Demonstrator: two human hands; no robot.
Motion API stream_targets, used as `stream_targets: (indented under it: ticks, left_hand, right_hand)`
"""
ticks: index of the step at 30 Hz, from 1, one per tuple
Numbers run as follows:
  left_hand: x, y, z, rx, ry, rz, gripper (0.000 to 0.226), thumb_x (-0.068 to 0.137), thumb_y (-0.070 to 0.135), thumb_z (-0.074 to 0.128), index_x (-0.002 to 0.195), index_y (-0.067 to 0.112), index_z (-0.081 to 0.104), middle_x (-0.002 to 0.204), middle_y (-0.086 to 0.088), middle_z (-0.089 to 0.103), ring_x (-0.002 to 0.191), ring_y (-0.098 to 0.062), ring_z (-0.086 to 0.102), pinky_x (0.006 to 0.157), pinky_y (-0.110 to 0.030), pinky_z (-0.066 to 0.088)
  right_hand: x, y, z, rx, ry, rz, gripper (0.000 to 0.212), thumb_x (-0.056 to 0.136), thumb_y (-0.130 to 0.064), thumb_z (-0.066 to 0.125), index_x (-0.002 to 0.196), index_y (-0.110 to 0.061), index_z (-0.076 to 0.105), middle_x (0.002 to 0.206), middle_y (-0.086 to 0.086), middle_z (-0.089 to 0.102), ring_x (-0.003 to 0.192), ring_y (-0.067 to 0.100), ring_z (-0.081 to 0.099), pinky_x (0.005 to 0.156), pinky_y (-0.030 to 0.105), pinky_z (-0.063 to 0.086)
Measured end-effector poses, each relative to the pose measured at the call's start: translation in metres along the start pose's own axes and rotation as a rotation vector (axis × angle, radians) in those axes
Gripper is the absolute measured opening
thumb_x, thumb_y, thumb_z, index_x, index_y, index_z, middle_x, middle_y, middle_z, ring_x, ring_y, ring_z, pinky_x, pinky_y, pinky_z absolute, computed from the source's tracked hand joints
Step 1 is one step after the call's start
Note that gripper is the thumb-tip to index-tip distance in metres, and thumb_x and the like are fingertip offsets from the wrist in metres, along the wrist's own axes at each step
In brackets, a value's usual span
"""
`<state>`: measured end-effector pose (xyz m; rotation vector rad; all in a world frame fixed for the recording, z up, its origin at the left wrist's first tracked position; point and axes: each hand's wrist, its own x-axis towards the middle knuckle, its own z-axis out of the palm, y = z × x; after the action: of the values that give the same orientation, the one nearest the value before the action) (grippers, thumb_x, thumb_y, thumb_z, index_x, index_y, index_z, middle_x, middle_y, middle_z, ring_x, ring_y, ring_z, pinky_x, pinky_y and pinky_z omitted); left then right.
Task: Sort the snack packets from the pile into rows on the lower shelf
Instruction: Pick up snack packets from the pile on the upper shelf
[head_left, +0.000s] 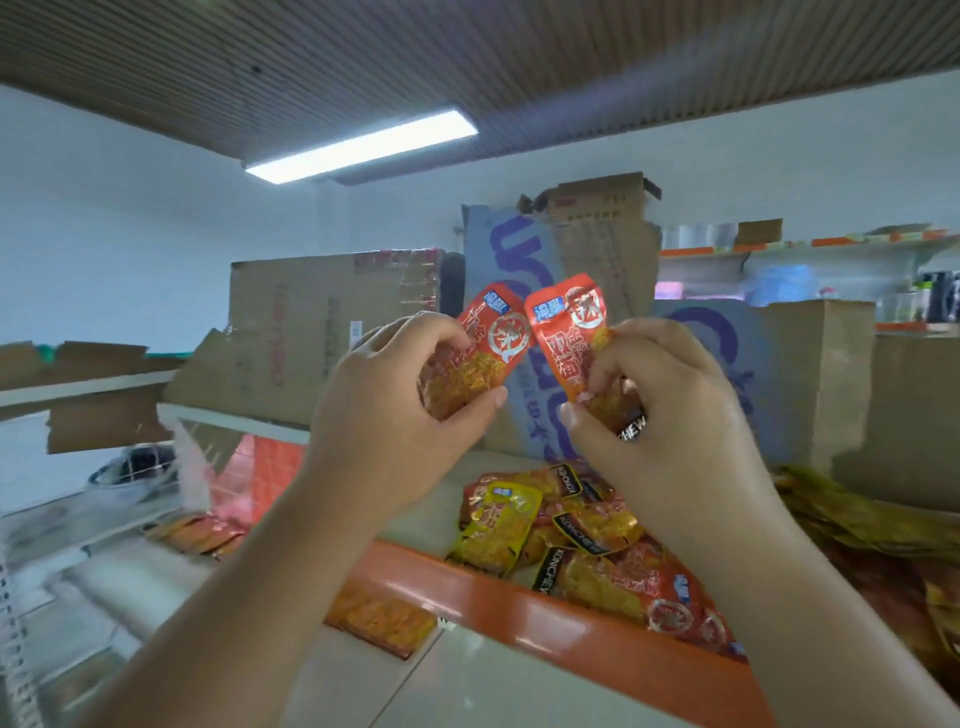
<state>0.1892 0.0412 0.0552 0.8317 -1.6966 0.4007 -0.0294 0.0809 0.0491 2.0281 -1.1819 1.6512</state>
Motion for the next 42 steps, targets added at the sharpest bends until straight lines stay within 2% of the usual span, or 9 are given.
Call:
stream_targets:
  ticks: [4,11,15,22,26,30,35,40,42]
  left_hand:
    - [-0.012,-0.054,-0.036,0.028,0.014,-0.053,0.038,0.075,0.055,0.076,0.104,0.034,0.063,0.093,0.032,0.056,0.094,0.007,0.055,0.073,0.001,0.036]
    - [-0.033,-0.182,-0.131,0.137,-0.015,-0.122,0.041,0.079,0.068,0.065,0.109,0.042,0.055,0.097,0.029,0.055,0.088,0.008,0.055,0.068,-0.004,0.035]
    - [-0.05,-0.263,-0.186,0.185,0.002,-0.166,0.043,0.077,0.07,0.063,0.108,0.042,0.056,0.088,0.039,0.048,0.095,0.025,0.049,0.061,-0.002,0.03]
    - [-0.077,-0.387,-0.243,0.228,-0.036,-0.243,0.039,0.075,0.065,0.067,0.104,0.04,0.058,0.088,0.031,0.057,0.095,0.017,0.053,0.071,0.003,0.036]
    - [-0.088,-0.444,-0.243,0.273,-0.097,-0.298,0.042,0.075,0.069,0.063,0.105,0.042,0.054,0.093,0.028,0.059,0.097,0.009,0.056,0.071,0.003,0.036]
    - [-0.098,-0.5,-0.227,0.302,-0.127,-0.349,0.043,0.075,0.075,0.06,0.107,0.048,0.05,0.092,0.038,0.054,0.101,0.018,0.052,0.063,-0.005,0.04]
    - [-0.101,-0.575,-0.185,0.333,-0.189,-0.42,0.045,0.074,0.077,0.061,0.107,0.049,0.048,0.096,0.028,0.06,0.093,0.002,0.06,0.074,-0.032,0.059]
    - [-0.09,-0.647,-0.131,0.283,-0.265,-0.487,0.037,0.079,0.066,0.068,0.105,0.044,0.054,0.089,0.031,0.061,0.094,0.016,0.058,0.063,-0.013,0.05]
    - [-0.089,-0.675,-0.106,0.258,-0.306,-0.506,0.033,0.082,0.06,0.072,0.104,0.041,0.056,0.088,0.024,0.064,0.087,0.009,0.063,0.065,-0.018,0.056]
  right_hand:
    - [0.001,-0.026,0.064,0.027,-0.036,-0.029,0.023,0.074,-0.027,0.078,0.083,-0.024,0.057,0.11,-0.007,0.054,0.104,0.021,0.055,0.086,0.038,0.049]
    - [0.014,-0.111,0.21,0.127,-0.093,-0.071,0.026,0.069,-0.029,0.079,0.08,-0.021,0.057,0.104,-0.011,0.054,0.096,0.009,0.052,0.081,0.017,0.041]
    - [0.016,-0.164,0.302,0.222,-0.135,-0.06,0.026,0.071,-0.024,0.081,0.079,-0.024,0.057,0.102,-0.008,0.058,0.099,0.007,0.054,0.079,0.015,0.042]
    - [0.017,-0.219,0.443,0.394,-0.211,0.019,0.032,0.07,-0.012,0.083,0.077,-0.027,0.055,0.102,-0.009,0.056,0.092,0.009,0.058,0.07,0.017,0.045]
    - [0.018,-0.224,0.507,0.4,-0.272,0.047,0.034,0.069,-0.015,0.084,0.078,-0.028,0.054,0.102,-0.008,0.056,0.091,0.005,0.057,0.072,0.01,0.042]
    - [0.019,-0.204,0.568,0.402,-0.313,0.07,0.037,0.069,-0.017,0.085,0.08,-0.032,0.053,0.103,-0.013,0.055,0.095,0.002,0.055,0.072,0.008,0.039]
    - [0.028,-0.162,0.652,0.42,-0.327,0.145,0.037,0.07,-0.025,0.086,0.083,-0.036,0.054,0.101,-0.016,0.053,0.09,0.002,0.056,0.069,0.013,0.042]
    - [0.042,-0.11,0.723,0.374,-0.386,0.223,0.032,0.073,-0.039,0.082,0.083,-0.037,0.051,0.098,-0.019,0.052,0.089,0.0,0.055,0.063,0.02,0.038]
    - [0.039,-0.089,0.747,0.34,-0.425,0.248,0.031,0.073,-0.044,0.079,0.084,-0.038,0.05,0.098,-0.019,0.053,0.088,0.0,0.054,0.064,0.023,0.043]
